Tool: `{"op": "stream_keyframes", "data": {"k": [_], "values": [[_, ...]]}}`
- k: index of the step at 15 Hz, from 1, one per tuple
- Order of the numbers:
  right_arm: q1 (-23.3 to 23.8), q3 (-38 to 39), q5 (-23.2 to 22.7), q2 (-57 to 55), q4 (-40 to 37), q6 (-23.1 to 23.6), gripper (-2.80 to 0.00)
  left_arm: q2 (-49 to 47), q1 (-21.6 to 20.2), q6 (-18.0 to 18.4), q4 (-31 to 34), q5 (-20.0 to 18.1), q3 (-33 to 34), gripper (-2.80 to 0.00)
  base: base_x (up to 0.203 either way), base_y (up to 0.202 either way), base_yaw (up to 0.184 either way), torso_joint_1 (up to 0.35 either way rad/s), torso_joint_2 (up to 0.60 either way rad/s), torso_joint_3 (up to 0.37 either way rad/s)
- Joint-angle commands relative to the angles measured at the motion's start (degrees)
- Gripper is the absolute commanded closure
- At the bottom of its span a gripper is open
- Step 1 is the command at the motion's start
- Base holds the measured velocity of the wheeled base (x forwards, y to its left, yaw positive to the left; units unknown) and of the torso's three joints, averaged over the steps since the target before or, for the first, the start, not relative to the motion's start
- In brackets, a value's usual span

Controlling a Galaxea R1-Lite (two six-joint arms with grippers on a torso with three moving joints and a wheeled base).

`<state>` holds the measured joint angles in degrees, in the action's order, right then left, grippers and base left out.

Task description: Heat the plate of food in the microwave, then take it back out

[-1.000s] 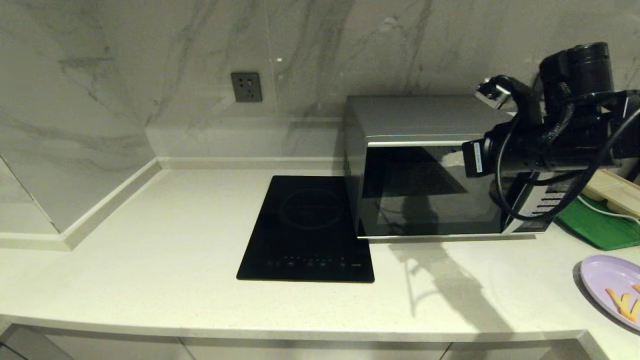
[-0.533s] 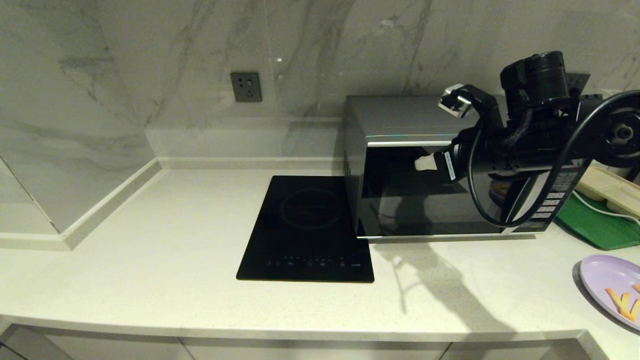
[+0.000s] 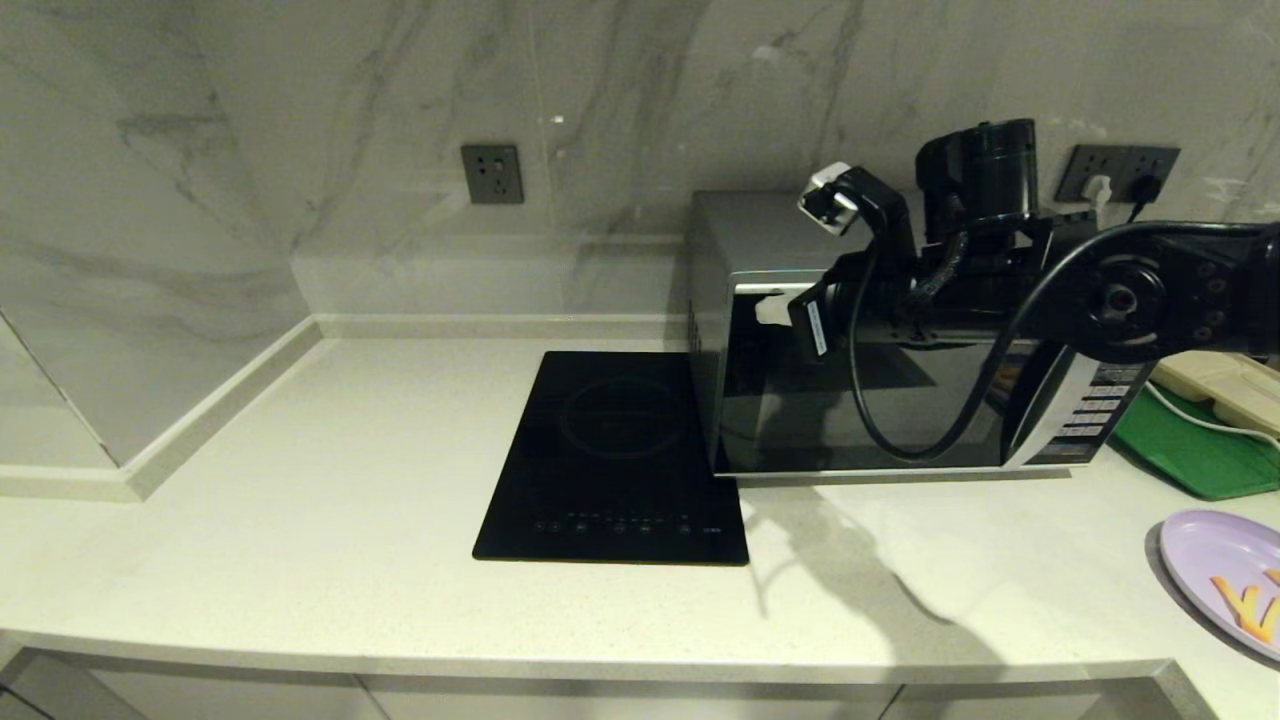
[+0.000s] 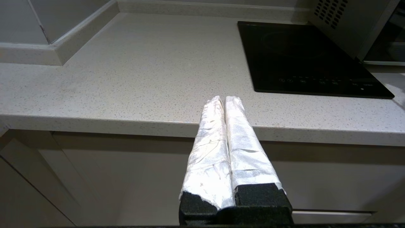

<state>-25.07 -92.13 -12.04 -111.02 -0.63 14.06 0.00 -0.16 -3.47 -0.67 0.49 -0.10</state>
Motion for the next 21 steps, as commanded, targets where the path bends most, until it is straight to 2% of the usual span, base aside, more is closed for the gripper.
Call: {"op": "stream_keyframes", "data": {"k": [1,6,16,19,21], "values": [[-1.10,-1.45,0.06,-2.75,0.12,0.09,0.00,0.00,-0.02,-0.04,-0.03,0.04,0.01,0.00,0.000,0.000,0.000,0.000,0.00,0.000],[-0.94,-2.35,3.51,-5.17,5.55,-0.17,0.00,0.00,-0.02,-0.04,-0.03,0.04,0.01,0.00,0.000,0.000,0.000,0.000,0.00,0.000],[-0.94,-3.62,4.98,-5.53,5.41,-0.45,0.00,0.00,-0.02,-0.04,-0.03,0.04,0.01,0.00,0.000,0.000,0.000,0.000,0.00,0.000],[-1.03,-0.25,4.69,1.80,3.50,-4.28,0.00,0.00,-0.02,-0.04,-0.03,0.04,0.01,0.00,0.000,0.000,0.000,0.000,0.00,0.000],[-1.08,2.17,3.60,9.81,-1.52,-8.01,0.00,0.00,-0.02,-0.04,-0.03,0.04,0.01,0.00,0.000,0.000,0.000,0.000,0.00,0.000]]}}
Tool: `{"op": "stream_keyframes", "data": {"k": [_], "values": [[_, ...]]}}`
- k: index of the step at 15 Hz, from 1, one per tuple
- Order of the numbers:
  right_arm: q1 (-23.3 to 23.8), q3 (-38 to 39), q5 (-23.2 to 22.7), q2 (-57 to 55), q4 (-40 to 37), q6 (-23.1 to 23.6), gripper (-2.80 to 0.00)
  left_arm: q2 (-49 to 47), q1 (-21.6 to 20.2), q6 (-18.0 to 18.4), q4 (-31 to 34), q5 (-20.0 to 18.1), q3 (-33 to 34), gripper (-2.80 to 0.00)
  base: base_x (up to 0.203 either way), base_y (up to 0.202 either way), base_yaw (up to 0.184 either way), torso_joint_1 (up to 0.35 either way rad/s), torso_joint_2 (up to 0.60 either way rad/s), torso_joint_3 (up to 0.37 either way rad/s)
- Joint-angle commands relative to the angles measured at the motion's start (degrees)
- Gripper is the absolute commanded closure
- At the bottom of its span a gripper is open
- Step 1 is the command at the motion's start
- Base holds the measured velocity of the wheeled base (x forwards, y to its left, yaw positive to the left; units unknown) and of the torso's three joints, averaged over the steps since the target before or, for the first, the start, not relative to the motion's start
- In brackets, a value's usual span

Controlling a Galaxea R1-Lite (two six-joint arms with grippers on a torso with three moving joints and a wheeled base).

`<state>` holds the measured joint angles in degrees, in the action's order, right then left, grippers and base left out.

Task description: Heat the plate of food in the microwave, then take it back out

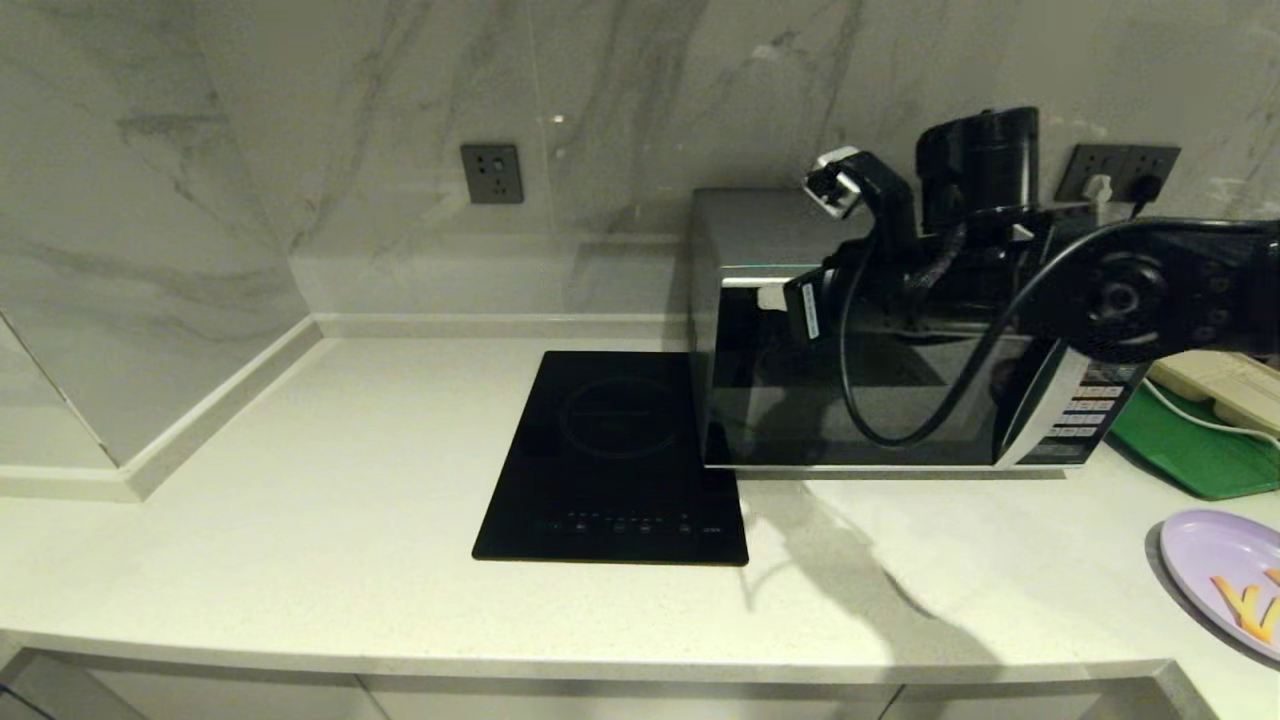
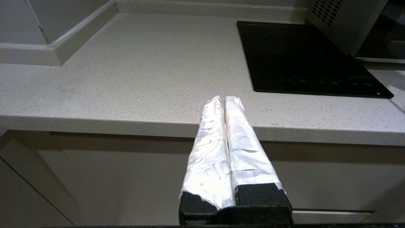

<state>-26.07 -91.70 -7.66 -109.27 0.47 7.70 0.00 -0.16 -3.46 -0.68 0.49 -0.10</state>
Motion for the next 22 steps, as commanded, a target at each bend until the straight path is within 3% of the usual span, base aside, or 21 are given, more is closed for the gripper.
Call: {"op": "stream_keyframes", "data": {"k": [1,3,5,7,10,12,14,18,22], "values": [[-0.09,2.94,-1.53,12.93,-6.37,-3.73,0.00,0.00,-0.02,-0.05,-0.03,0.04,0.01,0.00,0.000,0.000,0.000,0.000,0.00,0.000],[-0.05,4.75,-1.85,22.88,-16.73,-7.12,0.00,0.00,-0.02,-0.05,-0.03,0.04,0.01,0.00,0.000,0.000,0.000,0.000,0.00,0.000],[0.00,5.38,1.45,33.01,-29.55,-8.81,0.00,0.00,-0.02,-0.05,-0.03,0.04,0.01,0.00,0.000,0.000,0.000,0.000,0.00,0.000],[0.00,5.13,8.77,41.90,-40.05,-10.66,0.00,0.00,-0.02,-0.05,-0.03,0.04,0.01,0.00,0.000,0.000,0.000,0.000,0.00,0.000],[0.04,3.42,22.56,52.53,-57.09,-18.07,0.00,0.00,-0.02,-0.05,-0.03,0.04,0.01,0.00,0.000,0.000,0.000,0.000,0.00,0.000],[1.31,3.63,26.96,58.94,-63.36,-22.71,0.00,0.00,-0.02,-0.05,-0.03,0.04,0.01,0.00,0.000,0.000,0.000,0.000,0.00,0.000],[8.88,4.01,28.57,64.32,-66.05,-23.68,0.00,0.00,-0.02,-0.05,-0.03,0.04,0.01,0.00,0.000,0.000,0.000,0.000,0.00,0.000],[20.86,11.54,26.79,80.64,-67.93,-18.69,0.00,0.00,-0.02,-0.05,-0.03,0.04,0.01,0.00,0.000,0.000,0.000,0.000,0.00,0.000],[24.72,22.94,24.10,95.93,-67.83,-16.56,0.00,0.00,-0.02,-0.05,-0.03,0.04,0.01,0.00,0.000,0.000,0.000,0.000,0.00,0.000]]}}
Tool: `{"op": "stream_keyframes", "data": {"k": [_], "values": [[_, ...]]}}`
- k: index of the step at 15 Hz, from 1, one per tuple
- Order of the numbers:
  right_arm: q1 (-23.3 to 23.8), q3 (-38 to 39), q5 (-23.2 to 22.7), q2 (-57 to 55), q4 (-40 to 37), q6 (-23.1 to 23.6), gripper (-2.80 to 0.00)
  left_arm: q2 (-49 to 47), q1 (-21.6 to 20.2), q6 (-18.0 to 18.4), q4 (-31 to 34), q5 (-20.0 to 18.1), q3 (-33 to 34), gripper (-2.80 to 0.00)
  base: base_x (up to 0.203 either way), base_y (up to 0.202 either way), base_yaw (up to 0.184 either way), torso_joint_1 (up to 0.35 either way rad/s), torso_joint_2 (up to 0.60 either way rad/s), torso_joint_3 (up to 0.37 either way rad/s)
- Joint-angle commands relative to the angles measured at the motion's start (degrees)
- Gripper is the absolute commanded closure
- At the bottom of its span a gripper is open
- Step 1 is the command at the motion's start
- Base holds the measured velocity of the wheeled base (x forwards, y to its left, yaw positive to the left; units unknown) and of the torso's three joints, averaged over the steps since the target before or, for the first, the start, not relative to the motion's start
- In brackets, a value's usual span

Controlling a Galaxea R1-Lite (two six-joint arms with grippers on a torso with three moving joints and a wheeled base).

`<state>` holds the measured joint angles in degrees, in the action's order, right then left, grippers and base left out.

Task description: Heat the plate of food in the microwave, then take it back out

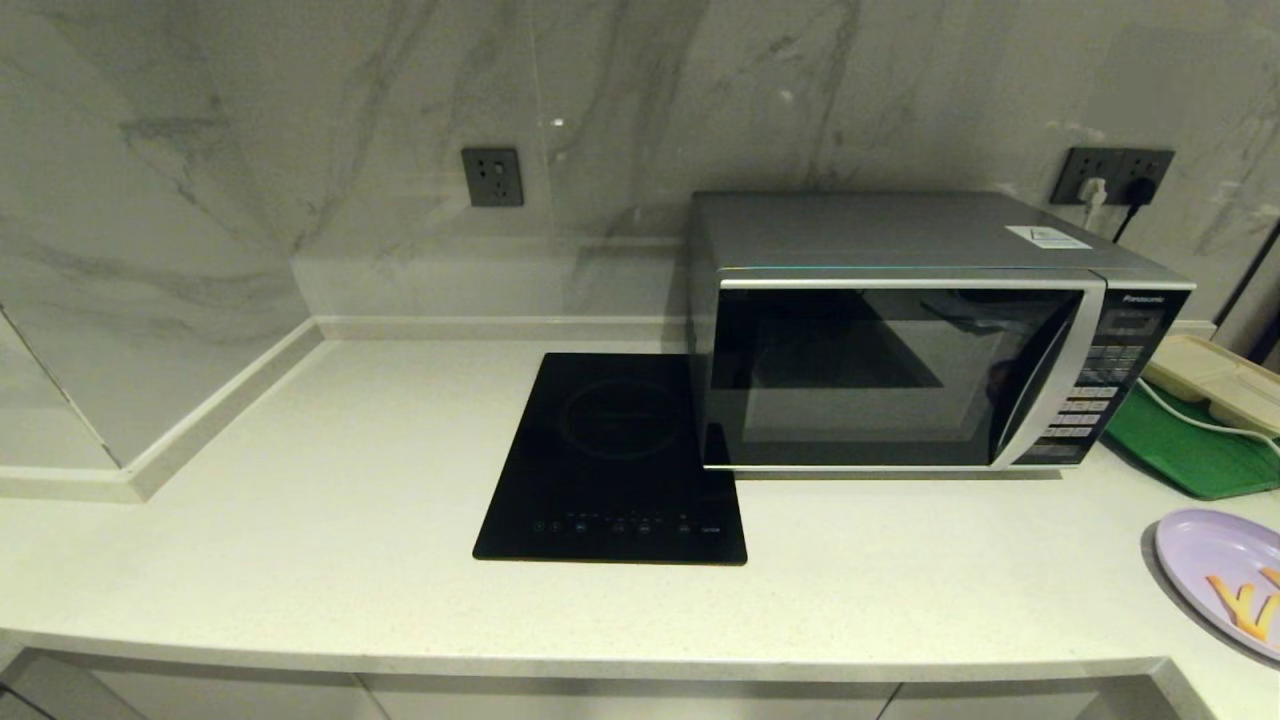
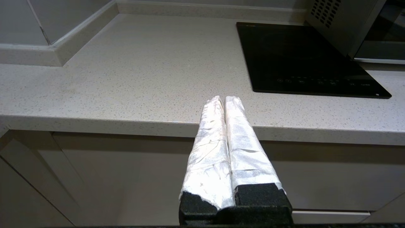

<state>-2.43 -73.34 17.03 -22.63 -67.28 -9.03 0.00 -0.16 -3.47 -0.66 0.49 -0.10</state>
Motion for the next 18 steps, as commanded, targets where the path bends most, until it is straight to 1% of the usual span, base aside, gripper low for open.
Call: {"op": "stream_keyframes", "data": {"k": [1,2,3,5,8,11,13,14,15,16,18], "values": [[1.29,8.80,-1.85,13.47,1.70,1.00,0.00,0.00,-0.02,-0.04,-0.04,0.04,0.01,0.00,0.000,0.000,0.000,0.000,0.00,0.000],[1.45,14.46,-3.02,16.56,5.79,2.42,0.00,0.00,-0.02,-0.04,-0.04,0.04,0.01,0.00,0.000,0.000,0.000,0.000,0.00,0.000],[1.56,20.17,-4.04,18.62,12.09,3.56,0.00,0.00,-0.02,-0.04,-0.04,0.04,0.01,0.00,0.000,0.000,0.000,0.000,0.00,0.000],[1.69,33.29,-7.23,20.67,29.10,4.93,0.00,0.00,-0.02,-0.04,-0.04,0.04,0.01,0.00,0.000,0.000,0.000,0.000,0.00,0.000],[1.77,53.19,-10.91,21.91,47.42,6.05,0.00,0.00,-0.02,-0.04,-0.04,0.04,0.01,0.00,0.000,0.000,0.000,0.000,0.00,0.000],[1.80,67.15,-12.49,22.41,61.58,6.63,0.00,0.00,-0.02,-0.04,-0.04,0.04,0.01,0.00,0.000,0.000,0.000,0.000,0.00,0.000],[1.81,73.01,-13.89,22.51,70.04,6.81,0.00,0.00,-0.02,-0.04,-0.04,0.04,0.01,0.00,0.000,0.000,0.000,0.000,0.00,0.000],[1.81,73.35,-14.47,22.53,70.17,7.00,0.00,0.00,-0.02,-0.04,-0.04,0.04,0.01,0.00,0.000,0.000,0.000,0.000,0.00,0.000],[1.81,73.35,-15.05,22.54,67.03,8.13,0.00,0.00,-0.02,-0.04,-0.04,0.04,0.01,0.00,0.000,0.000,0.000,0.000,0.00,0.000],[1.81,73.35,-15.39,22.54,67.19,9.12,0.00,0.00,-0.02,-0.04,-0.04,0.04,0.01,0.00,0.000,0.000,0.000,0.000,0.00,0.000],[1.81,73.34,-15.36,22.46,67.25,8.29,0.00,0.00,-0.02,-0.04,-0.04,0.04,0.01,0.00,0.000,0.000,0.000,0.000,0.00,0.000]]}}
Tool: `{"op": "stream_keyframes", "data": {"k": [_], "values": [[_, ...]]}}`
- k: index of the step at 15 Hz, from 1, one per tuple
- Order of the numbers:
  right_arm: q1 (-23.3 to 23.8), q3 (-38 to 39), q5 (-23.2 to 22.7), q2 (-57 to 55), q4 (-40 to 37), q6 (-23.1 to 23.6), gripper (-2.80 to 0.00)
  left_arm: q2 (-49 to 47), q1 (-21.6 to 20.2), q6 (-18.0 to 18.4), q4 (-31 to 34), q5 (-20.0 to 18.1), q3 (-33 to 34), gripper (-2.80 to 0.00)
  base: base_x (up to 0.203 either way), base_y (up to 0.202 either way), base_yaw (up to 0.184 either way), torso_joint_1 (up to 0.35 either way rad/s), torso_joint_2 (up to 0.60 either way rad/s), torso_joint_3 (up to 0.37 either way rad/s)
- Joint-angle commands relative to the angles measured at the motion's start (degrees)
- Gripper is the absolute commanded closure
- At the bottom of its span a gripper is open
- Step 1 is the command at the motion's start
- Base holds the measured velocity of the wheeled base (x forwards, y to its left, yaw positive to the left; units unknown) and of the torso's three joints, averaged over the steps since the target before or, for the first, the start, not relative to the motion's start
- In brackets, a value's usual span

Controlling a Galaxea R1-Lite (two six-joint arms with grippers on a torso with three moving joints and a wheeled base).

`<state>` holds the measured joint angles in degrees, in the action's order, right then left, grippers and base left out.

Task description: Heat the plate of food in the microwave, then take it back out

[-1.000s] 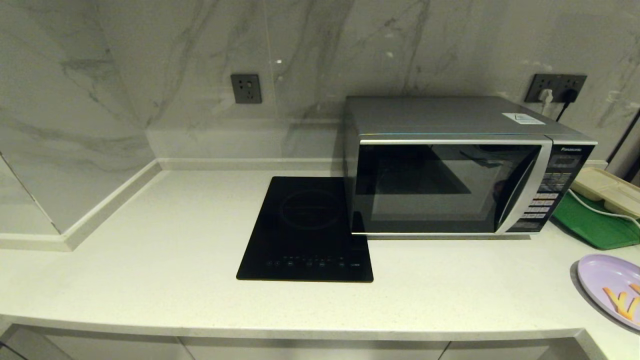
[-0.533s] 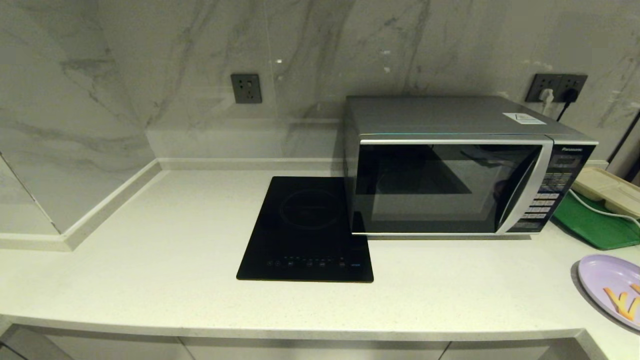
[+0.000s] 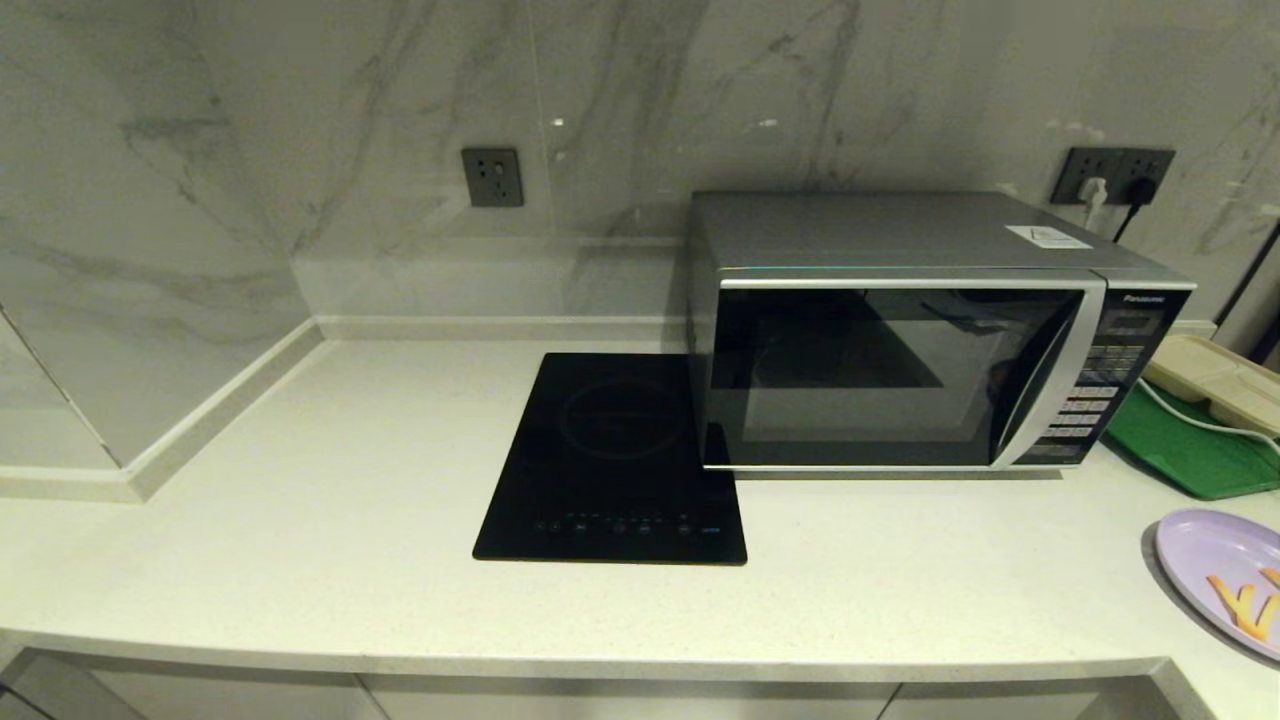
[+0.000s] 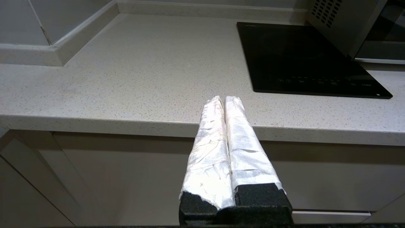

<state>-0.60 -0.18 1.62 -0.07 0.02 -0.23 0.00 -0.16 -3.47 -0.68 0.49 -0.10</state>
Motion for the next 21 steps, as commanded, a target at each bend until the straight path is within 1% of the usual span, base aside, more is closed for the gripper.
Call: {"op": "stream_keyframes", "data": {"k": [1,21], "values": [[-0.02,0.21,0.05,-0.10,-0.02,-0.74,0.00,0.00,-0.02,-0.04,-0.02,0.04,0.01,0.00,0.000,0.000,0.000,0.000,0.00,0.000],[0.07,0.09,0.31,-0.10,-0.37,-1.88,0.00,0.00,-0.02,-0.04,-0.02,0.04,0.01,0.00,0.000,0.000,0.000,0.000,0.00,0.000]]}}
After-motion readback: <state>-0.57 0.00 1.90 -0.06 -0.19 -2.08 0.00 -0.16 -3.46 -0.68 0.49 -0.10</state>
